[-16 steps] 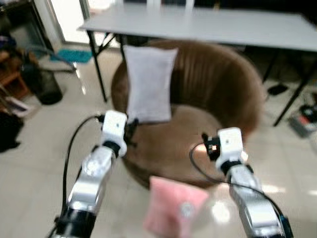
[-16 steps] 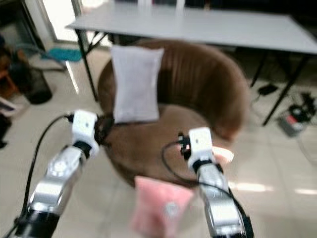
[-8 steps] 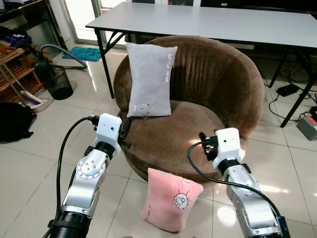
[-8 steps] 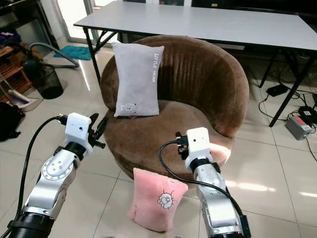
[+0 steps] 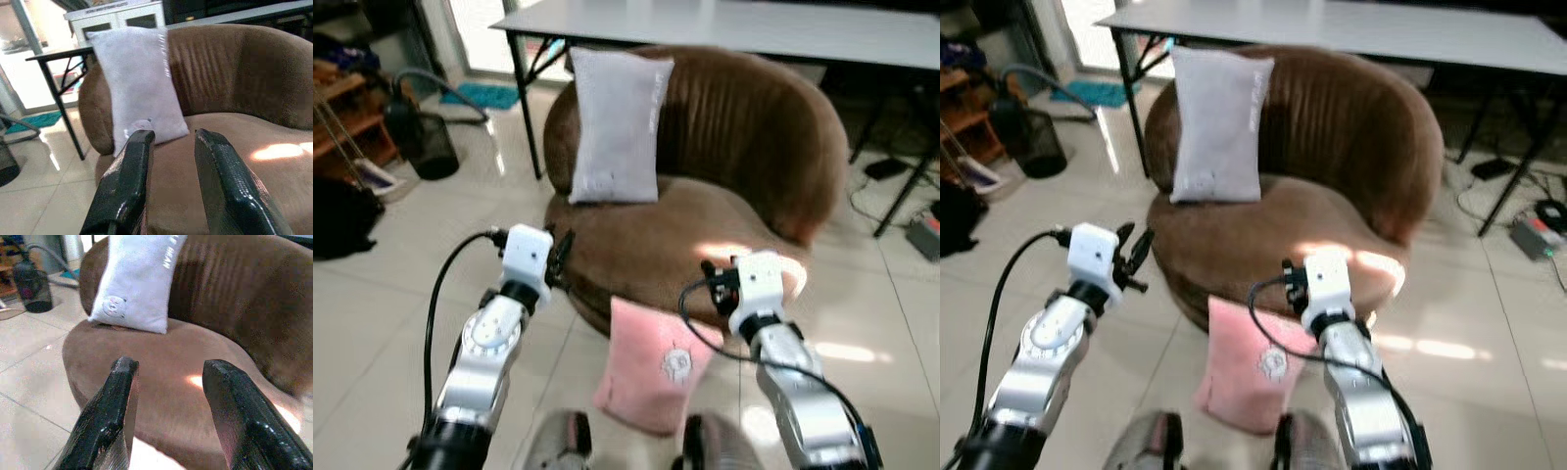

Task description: Move the pillow to the sofa from floor

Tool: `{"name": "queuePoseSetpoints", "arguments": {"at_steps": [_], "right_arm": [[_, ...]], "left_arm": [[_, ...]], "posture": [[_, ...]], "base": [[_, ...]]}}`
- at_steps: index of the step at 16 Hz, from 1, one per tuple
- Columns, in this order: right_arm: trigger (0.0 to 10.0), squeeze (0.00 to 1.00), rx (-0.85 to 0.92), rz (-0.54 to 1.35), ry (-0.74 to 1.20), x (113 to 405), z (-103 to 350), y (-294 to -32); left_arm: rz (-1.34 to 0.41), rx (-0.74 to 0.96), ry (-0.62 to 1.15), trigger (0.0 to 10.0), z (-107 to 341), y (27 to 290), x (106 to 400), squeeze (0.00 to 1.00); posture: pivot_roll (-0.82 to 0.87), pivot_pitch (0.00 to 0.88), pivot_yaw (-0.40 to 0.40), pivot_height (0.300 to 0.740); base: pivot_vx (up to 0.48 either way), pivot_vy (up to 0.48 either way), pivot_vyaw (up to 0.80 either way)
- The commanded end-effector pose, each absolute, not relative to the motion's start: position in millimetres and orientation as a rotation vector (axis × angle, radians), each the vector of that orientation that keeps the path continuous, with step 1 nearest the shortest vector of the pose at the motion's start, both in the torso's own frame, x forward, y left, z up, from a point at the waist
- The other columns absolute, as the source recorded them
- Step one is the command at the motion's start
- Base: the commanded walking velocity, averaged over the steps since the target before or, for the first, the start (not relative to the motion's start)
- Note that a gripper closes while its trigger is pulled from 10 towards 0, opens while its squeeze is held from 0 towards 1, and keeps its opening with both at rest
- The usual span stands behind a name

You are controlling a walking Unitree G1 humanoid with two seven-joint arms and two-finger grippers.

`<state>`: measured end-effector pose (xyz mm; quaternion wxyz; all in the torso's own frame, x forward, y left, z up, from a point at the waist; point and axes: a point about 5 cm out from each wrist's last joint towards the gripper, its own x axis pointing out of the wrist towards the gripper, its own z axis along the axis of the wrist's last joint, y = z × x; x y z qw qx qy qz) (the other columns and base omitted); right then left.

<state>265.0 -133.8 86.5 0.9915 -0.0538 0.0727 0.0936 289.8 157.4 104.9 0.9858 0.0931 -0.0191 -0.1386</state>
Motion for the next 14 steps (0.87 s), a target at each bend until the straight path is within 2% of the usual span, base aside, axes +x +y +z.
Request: {"name": "queuePoseSetpoints", "arguments": {"at_steps": [1, 4, 6, 14], "right_arm": [[10.0, 0.0, -0.115, 0.19, 0.144, 265.1, 86.6, -135.0], [10.0, 0.0, -0.121, 0.194, 0.145, 264.8, 85.8, -134.6], [10.0, 0.0, -0.126, 0.196, 0.144, 265.1, 85.9, -134.6], [10.0, 0.0, -0.145, 0.201, 0.145, 266.7, 84.2, -135.0]], "left_arm": [[-0.293, 0.195, -0.051, 10.0, 105.3, 156.0, 289.7, 0.0], [-0.291, 0.183, -0.073, 10.0, 106.0, 155.6, 288.5, 0.0], [-0.29, 0.168, -0.074, 10.0, 105.8, 155.8, 287.7, 0.0], [-0.284, 0.15, -0.072, 10.0, 102.5, 157.2, 285.0, 0.0]], "posture": [[-0.04, 0.0, 0.02, 0.59], [-0.03, 0.0, 0.015, 0.59], [-0.03, 0.0, 0.01, 0.59], [-0.03, 0.0, -0.005, 0.59]], "base": [[0.0, 0.0, 0.0], [0.0, 0.0, 0.0], [0.287, 0.0, 0.0], [0.459, 0.0, 0.0]]}}
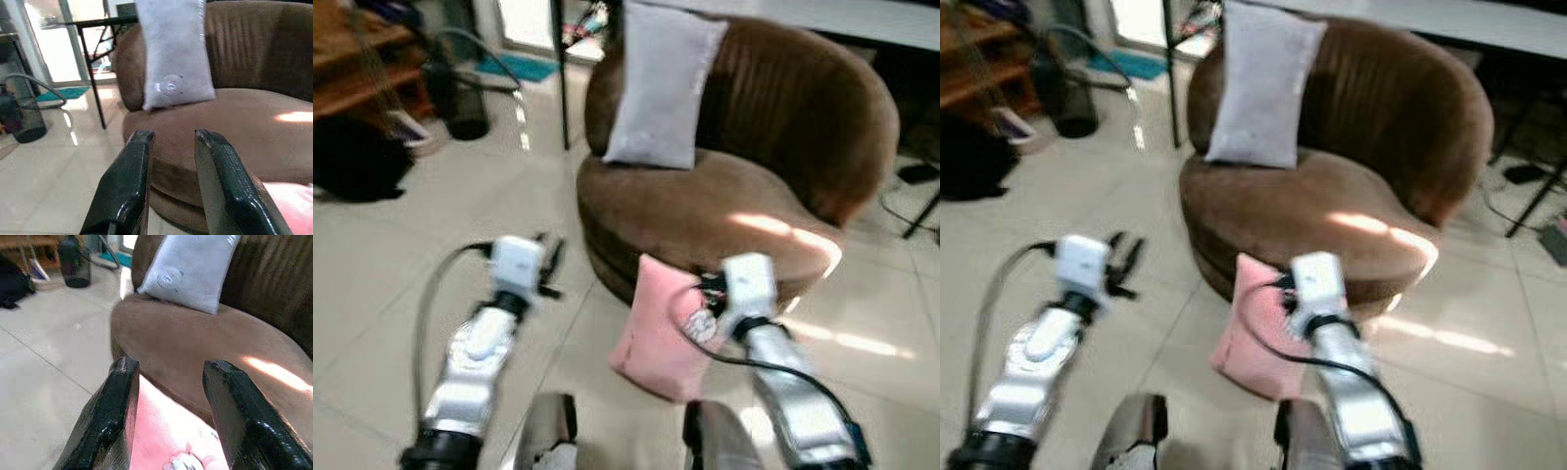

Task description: Move the pillow to the sofa from floor

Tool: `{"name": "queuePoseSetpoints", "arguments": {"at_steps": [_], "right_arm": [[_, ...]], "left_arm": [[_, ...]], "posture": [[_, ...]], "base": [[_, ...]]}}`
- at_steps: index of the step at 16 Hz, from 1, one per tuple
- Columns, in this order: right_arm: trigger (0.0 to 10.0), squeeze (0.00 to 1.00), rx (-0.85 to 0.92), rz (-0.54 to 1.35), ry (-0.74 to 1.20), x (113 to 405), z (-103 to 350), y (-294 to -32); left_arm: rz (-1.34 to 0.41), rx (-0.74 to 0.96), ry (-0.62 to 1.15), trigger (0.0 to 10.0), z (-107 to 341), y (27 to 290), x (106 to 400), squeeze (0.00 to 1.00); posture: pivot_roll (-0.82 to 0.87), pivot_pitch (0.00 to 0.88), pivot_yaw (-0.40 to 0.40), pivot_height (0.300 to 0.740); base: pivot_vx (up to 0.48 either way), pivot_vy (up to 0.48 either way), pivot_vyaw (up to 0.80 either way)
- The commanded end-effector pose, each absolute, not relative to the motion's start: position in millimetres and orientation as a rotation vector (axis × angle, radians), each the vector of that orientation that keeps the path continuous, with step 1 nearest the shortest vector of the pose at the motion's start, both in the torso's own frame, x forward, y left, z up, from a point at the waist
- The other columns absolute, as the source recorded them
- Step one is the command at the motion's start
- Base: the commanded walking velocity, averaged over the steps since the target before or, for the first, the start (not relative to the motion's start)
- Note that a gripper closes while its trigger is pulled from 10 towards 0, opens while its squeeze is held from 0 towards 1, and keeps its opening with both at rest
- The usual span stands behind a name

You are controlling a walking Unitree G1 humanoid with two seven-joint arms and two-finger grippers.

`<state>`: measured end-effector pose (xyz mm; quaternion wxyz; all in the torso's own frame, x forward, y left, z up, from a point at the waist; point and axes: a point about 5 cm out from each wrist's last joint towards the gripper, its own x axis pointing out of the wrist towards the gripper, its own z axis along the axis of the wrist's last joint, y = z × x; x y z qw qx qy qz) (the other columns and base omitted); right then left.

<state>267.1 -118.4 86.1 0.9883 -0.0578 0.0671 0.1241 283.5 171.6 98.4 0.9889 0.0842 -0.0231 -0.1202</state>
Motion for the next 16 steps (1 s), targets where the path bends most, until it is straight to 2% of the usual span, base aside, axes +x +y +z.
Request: {"name": "queuePoseSetpoints", "arguments": {"at_steps": [1, 12, 15, 16], "right_arm": [[10.0, 0.0, -0.146, 0.198, 0.144, 266.7, 84.1, -135.5], [10.0, 0.0, -0.143, 0.181, 0.142, 266.1, 83.9, -136.6], [10.0, 0.0, -0.144, 0.172, 0.152, 265.6, 82.7, -138.1], [10.0, 0.0, -0.143, 0.17, 0.154, 265.3, 82.2, -139.0]], "left_arm": [[-0.286, 0.153, -0.07, 10.0, 102.2, 157.3, 284.8, 0.0], [-0.313, 0.145, -0.054, 10.0, 99.5, 156.2, 284.1, 0.0], [-0.338, 0.164, -0.03, 10.0, 96.9, 154.5, 283.1, 0.0], [-0.356, 0.166, -0.032, 10.0, 96.7, 152.5, 282.5, 0.0]], "posture": [[-0.03, 0.0, -0.004, 0.59], [-0.04, 0.0, 0.004, 0.59], [-0.04, 0.0, 0.005, 0.581], [-0.04, 0.0, 0.005, 0.566]], "base": [[0.469, 0.0, 0.0], [0.465, 0.0, 0.0], [0.0, 0.0, 0.0], [0.0, 0.0, 0.0]]}}
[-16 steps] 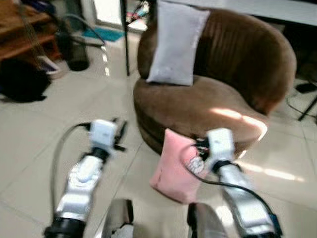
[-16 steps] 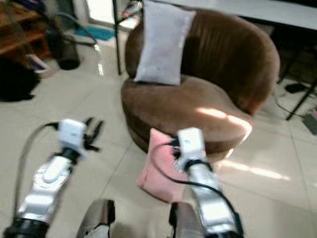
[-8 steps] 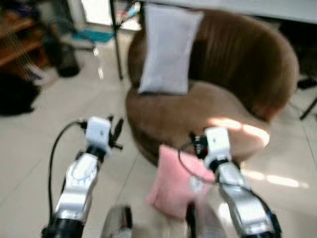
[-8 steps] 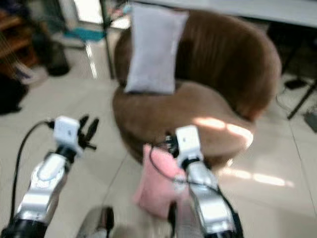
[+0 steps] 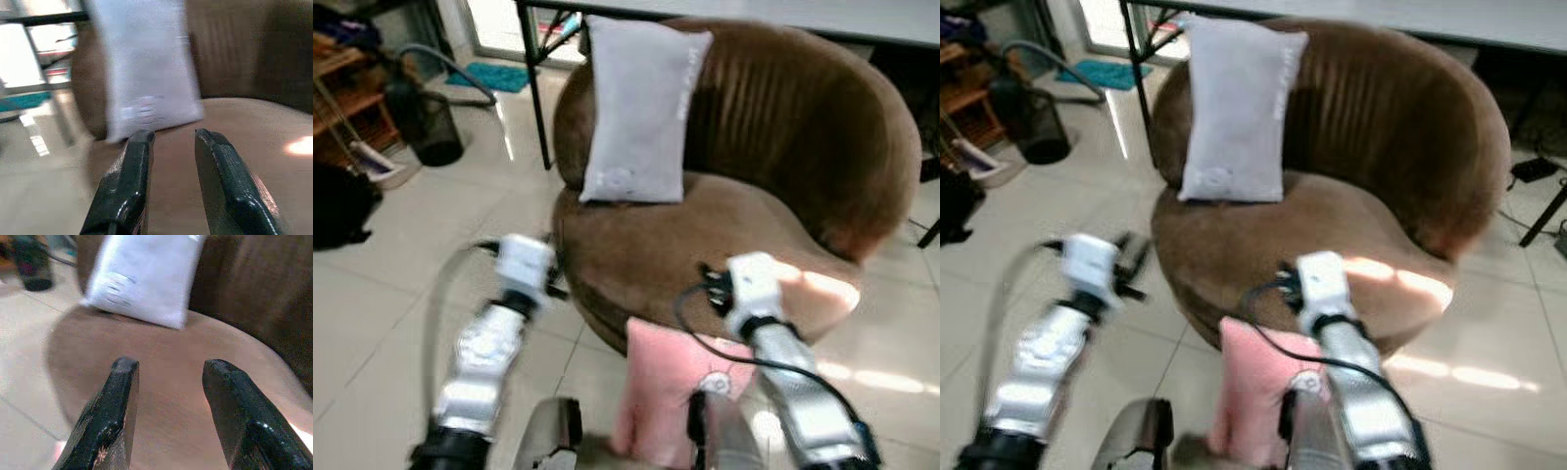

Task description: Move the pillow to the sofa from floor

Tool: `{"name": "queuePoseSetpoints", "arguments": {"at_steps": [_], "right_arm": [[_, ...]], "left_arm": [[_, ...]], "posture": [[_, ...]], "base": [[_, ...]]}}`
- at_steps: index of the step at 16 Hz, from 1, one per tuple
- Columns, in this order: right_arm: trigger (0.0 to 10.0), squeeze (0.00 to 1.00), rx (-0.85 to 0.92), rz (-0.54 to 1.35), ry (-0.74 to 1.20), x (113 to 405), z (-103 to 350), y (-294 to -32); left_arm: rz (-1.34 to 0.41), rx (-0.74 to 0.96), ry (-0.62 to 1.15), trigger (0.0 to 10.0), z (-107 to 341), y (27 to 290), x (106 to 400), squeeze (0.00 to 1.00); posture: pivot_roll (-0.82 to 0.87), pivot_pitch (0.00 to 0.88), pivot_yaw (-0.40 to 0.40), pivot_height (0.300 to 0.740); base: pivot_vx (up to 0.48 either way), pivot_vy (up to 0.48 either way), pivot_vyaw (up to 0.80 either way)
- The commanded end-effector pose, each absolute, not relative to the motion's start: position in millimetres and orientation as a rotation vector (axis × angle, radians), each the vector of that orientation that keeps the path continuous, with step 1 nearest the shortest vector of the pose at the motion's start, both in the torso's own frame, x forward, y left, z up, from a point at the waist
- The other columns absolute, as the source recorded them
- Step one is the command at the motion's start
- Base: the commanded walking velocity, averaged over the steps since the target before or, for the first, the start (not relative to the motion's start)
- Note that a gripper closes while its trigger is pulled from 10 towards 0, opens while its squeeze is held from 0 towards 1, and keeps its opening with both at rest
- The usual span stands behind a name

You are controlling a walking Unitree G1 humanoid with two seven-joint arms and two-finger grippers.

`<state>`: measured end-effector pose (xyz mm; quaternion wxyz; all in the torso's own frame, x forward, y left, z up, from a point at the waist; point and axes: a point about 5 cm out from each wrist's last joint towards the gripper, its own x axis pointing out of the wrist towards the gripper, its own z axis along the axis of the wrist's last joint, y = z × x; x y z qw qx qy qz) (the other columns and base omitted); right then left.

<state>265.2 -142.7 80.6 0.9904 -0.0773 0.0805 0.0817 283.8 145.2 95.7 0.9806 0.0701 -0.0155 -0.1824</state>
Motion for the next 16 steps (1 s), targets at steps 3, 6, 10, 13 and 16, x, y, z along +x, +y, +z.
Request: {"name": "queuePoseSetpoints", "arguments": {"at_steps": [3, 6, 10, 13, 16], "right_arm": [[10.0, 0.0, -0.142, 0.169, 0.155, 265.4, 82.1, -138.5], [10.0, 0.0, -0.145, 0.178, 0.16, 264.9, 81.3, -136.5], [10.0, 0.0, -0.145, 0.173, 0.166, 262.6, 80.4, -137.3], [10.0, 0.0, -0.143, 0.173, 0.17, 261.7, 79.9, -136.6], [10.0, 0.0, -0.149, 0.194, 0.216, 261.2, 72.5, -135.9]], "left_arm": [[-0.367, 0.17, -0.03, 10.0, 96.5, 151.9, 281.9, 0.0], [-0.368, 0.172, -0.022, 10.0, 96.1, 153.5, 281.1, 0.0], [-0.373, 0.173, -0.009, 10.0, 94.1, 154.6, 280.7, 0.0], [-0.368, 0.176, -0.002, 10.0, 93.1, 155.8, 280.2, 0.0], [-0.366, 0.184, -0.001, 10.0, 93.6, 157.7, 278.4, 0.0]], "posture": [[-0.03, 0.0, 0.004, 0.542], [-0.03, 0.0, 0.005, 0.542], [-0.04, 0.0, 0.014, 0.542], [-0.04, 0.0, 0.014, 0.542], [-0.03, 0.0, 0.011, 0.542]], "base": [[0.0, 0.0, 0.0], [0.0, 0.0, 0.0], [0.0, 0.0, 0.0], [0.0, 0.0, 0.0], [0.0, 0.0, 0.0]]}}
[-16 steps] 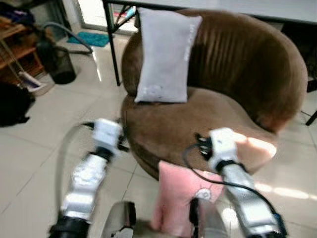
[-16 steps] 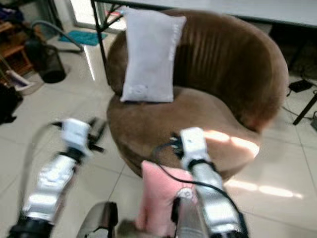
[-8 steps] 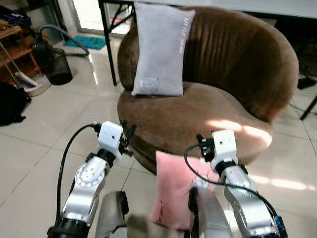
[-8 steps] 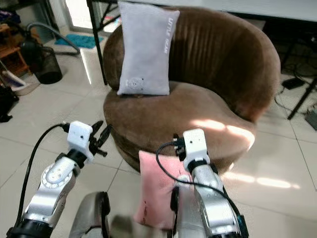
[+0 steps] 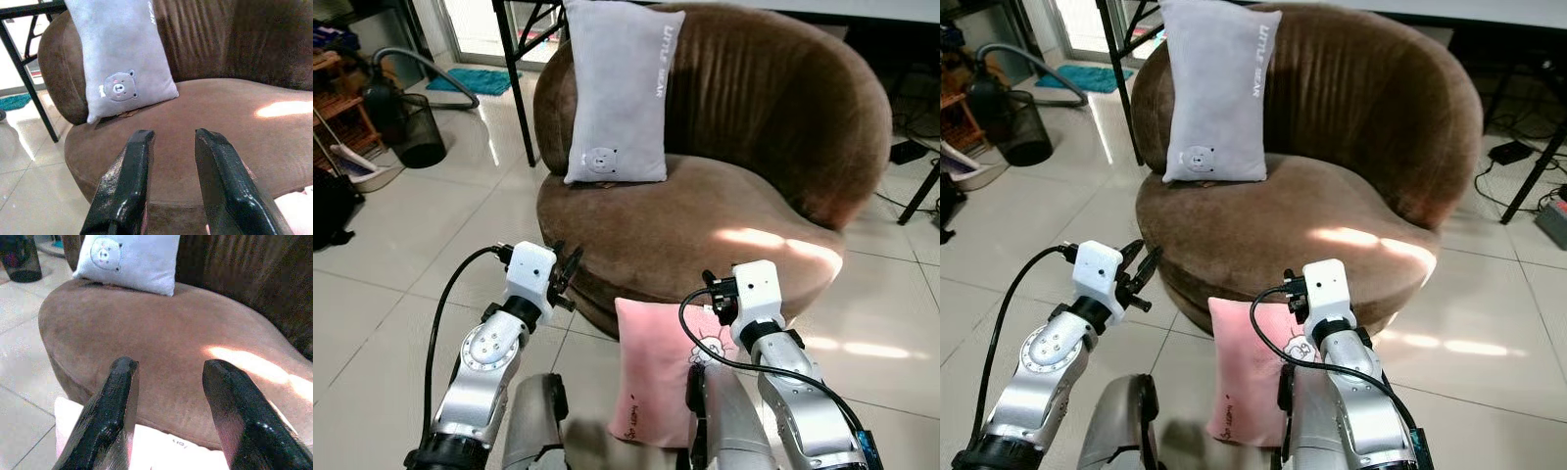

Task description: Move the pillow to the sofa from floor

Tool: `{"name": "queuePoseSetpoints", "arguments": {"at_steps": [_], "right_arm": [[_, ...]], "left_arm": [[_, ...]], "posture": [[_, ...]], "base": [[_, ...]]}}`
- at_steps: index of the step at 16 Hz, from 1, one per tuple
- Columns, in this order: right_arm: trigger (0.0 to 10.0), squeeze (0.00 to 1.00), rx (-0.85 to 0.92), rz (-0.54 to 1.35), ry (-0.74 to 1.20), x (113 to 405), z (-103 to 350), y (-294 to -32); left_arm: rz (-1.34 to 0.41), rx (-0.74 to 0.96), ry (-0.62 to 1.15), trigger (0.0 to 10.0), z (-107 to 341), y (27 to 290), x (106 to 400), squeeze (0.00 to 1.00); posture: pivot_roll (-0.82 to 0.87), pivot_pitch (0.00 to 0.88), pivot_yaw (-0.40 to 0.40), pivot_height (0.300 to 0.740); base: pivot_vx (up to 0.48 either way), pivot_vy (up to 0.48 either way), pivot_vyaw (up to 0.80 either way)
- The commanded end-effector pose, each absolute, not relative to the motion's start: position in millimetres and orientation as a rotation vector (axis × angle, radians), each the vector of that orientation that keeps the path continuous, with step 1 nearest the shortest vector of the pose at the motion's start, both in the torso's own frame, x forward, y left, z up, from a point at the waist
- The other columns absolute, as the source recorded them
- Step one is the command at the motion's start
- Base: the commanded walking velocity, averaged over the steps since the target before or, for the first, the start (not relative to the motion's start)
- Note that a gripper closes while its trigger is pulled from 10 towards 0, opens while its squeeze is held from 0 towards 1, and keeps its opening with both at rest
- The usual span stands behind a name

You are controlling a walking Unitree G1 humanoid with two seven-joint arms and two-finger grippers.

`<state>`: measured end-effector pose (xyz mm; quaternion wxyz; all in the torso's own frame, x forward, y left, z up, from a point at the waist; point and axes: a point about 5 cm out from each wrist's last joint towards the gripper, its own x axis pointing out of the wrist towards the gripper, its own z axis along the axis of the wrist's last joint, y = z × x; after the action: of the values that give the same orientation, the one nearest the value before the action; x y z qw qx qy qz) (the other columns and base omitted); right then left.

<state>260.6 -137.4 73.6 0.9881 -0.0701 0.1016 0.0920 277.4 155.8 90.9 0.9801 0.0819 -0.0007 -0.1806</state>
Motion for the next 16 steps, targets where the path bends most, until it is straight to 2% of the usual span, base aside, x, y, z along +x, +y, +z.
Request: {"name": "queuePoseSetpoints", "arguments": {"at_steps": [1, 2, 3, 7, 8, 10, 13, 16], "right_arm": [[10.0, 0.0, -0.145, 0.198, 0.227, 261.3, 71.3, -135.6], [10.0, 0.0, -0.136, 0.2, 0.309, 267.9, 56.3, -139.7], [10.0, 1.0, -0.067, 0.156, 0.363, 274.8, 44.7, -145.8], [10.0, 1.0, -0.031, 0.1, 0.473, 291.4, 20.7, -159.7], [10.0, 1.0, -0.072, 0.166, 0.445, 295.1, 23.1, -155.6], [10.0, 1.0, -0.251, 0.417, 0.381, 299.9, 27.1, -136.8], [10.0, 1.0, -0.505, 0.537, 0.328, 303.9, 25.6, -128.9], [10.0, 1.0, -0.643, 0.624, 0.259, 307.7, 27.8, -119.7]], "left_arm": [[-0.367, 0.186, -0.001, 10.0, 94.1, 158.2, 277.9, 0.0], [-0.405, 0.195, 0.007, 10.0, 93.8, 160.2, 275.0, 0.0], [-0.463, 0.207, 0.029, 10.0, 91.9, 161.6, 271.3, 0.0], [-0.709, 0.348, 0.209, 10.0, 75.0, 169.3, 248.3, 0.0], [-0.736, 0.353, 0.224, 10.0, 75.7, 171.4, 245.6, 0.0], [-0.806, 0.37, 0.266, 10.0, 78.8, 179.9, 236.3, 0.0], [-0.848, 0.467, 0.295, 10.0, 81.8, 191.0, 224.5, 0.0], [-0.815, 0.459, 0.207, 10.0, 110.4, 198.7, 221.6, 0.0]], "posture": [[-0.03, 0.008, 0.013, 0.542], [-0.02, 0.044, 0.022, 0.542], [-0.02, 0.055, 0.025, 0.542], [0.03, 0.111, 0.038, 0.542], [0.05, 0.133, 0.041, 0.542], [0.07, 0.187, 0.052, 0.542], [0.12, 0.274, 0.06, 0.542], [0.2, 0.322, 0.088, 0.542]], "base": [[0.0, 0.0, 0.0], [0.0, 0.0, 0.0], [0.0, 0.0, 0.0], [0.0, 0.0, 0.0], [0.0, 0.0, 0.0], [0.0, 0.0, 0.0], [0.0, 0.0, 0.0], [0.0, 0.0, 0.0]]}}
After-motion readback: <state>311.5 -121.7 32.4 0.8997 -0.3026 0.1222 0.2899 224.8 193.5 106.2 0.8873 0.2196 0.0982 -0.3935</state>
